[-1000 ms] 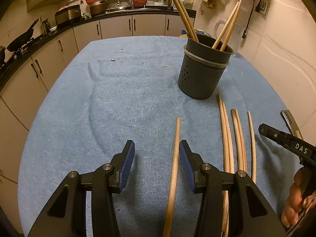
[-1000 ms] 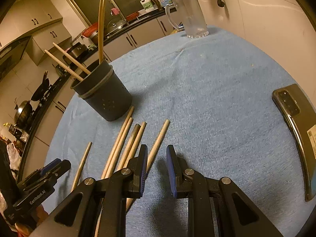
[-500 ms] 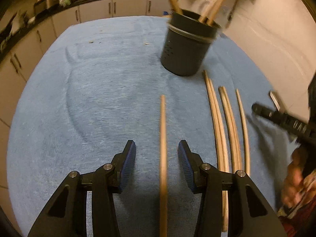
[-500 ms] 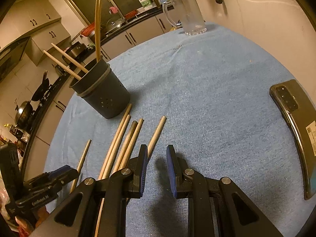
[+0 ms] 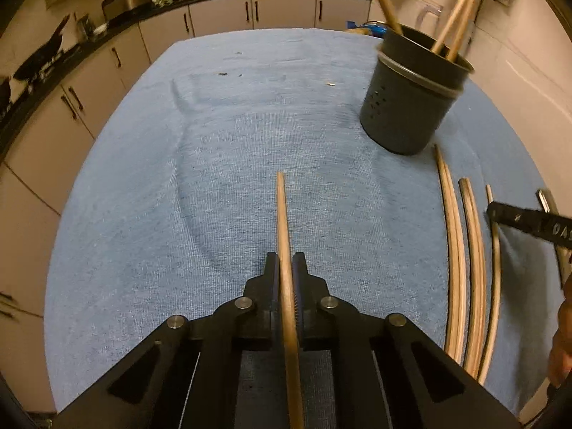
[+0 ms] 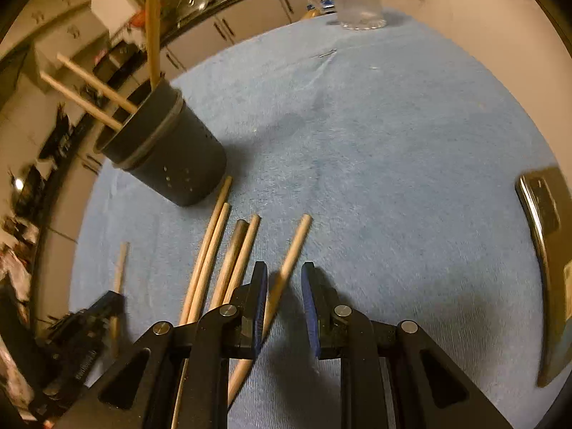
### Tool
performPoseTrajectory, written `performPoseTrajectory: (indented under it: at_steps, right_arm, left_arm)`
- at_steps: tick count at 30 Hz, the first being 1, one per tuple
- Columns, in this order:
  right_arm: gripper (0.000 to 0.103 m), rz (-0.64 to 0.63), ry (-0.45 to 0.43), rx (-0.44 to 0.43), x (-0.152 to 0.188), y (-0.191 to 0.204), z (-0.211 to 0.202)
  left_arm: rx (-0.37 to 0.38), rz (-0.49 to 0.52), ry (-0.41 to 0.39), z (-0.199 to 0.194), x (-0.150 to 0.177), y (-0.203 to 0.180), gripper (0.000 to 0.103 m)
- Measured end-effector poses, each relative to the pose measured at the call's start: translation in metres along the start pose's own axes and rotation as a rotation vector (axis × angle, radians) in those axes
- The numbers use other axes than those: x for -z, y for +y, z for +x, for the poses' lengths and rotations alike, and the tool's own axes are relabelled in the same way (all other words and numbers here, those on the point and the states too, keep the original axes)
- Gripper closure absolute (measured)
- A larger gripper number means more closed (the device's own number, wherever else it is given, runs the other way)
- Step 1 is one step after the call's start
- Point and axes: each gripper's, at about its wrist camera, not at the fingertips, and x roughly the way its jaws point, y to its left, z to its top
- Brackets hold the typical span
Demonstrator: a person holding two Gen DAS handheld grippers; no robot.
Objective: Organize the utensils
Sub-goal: 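Close the left gripper on one chopstick while the right gripper grasps another, then lift both chopsticks upright and carry them over the grey holder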
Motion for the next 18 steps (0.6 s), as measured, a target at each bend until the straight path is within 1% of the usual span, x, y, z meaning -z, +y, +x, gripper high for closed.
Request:
performPoseTrajectory:
  at_steps: [1, 3, 4, 6, 7, 8, 10, 12, 14, 18]
  right_arm:
    - [0.081, -0.01, 0.013, 0.011, 0.0, 0.005, 0.001]
    - [0.082, -0.07, 0.028, 0.081, -0.001, 0.019, 0.004]
    - [0.09, -0.094, 0.032, 0.102, -0.001, 0.025, 0.005]
    - [0.093, -0.111, 0.04, 0.119, -0.002, 0.031, 0.006]
    - [0.095, -0.101, 0.042, 0.112, -0.002, 0.03, 0.005]
    - [0.097, -0.084, 0.042, 0.08, -0.003, 0.028, 0.004]
    - [0.097, -0.074, 0.025, 0.035, -0.002, 0.028, -0.002]
    - [0.097, -0.064, -0.013, 0.002, -0.001, 0.028, -0.014]
    - [0.097, -0.058, -0.056, -0.054, -0.001, 0.028, -0.027]
    - [0.097, -0.079, -0.166, -0.126, 0.001, 0.034, -0.057]
  left_arm:
    - [0.003, 0.0, 0.004, 0.0, -0.001, 0.0, 0.094]
    - [0.0, 0.003, 0.007, 0.001, -0.003, 0.0, 0.094]
    - [0.0, 0.003, 0.009, 0.002, -0.003, -0.001, 0.096]
    - [0.013, -0.005, 0.011, 0.002, -0.004, 0.0, 0.096]
    - [0.028, -0.012, 0.013, 0.001, -0.006, 0.002, 0.096]
    - [0.052, -0.022, 0.013, 0.0, -0.007, 0.005, 0.096]
    - [0.078, -0.042, 0.001, -0.003, -0.007, 0.008, 0.096]
    - [0.102, -0.066, -0.035, -0.014, -0.008, 0.014, 0.096]
    - [0.121, -0.077, -0.082, -0.029, -0.011, 0.015, 0.096]
    - [0.16, -0.089, -0.178, -0.064, -0.015, 0.016, 0.096]
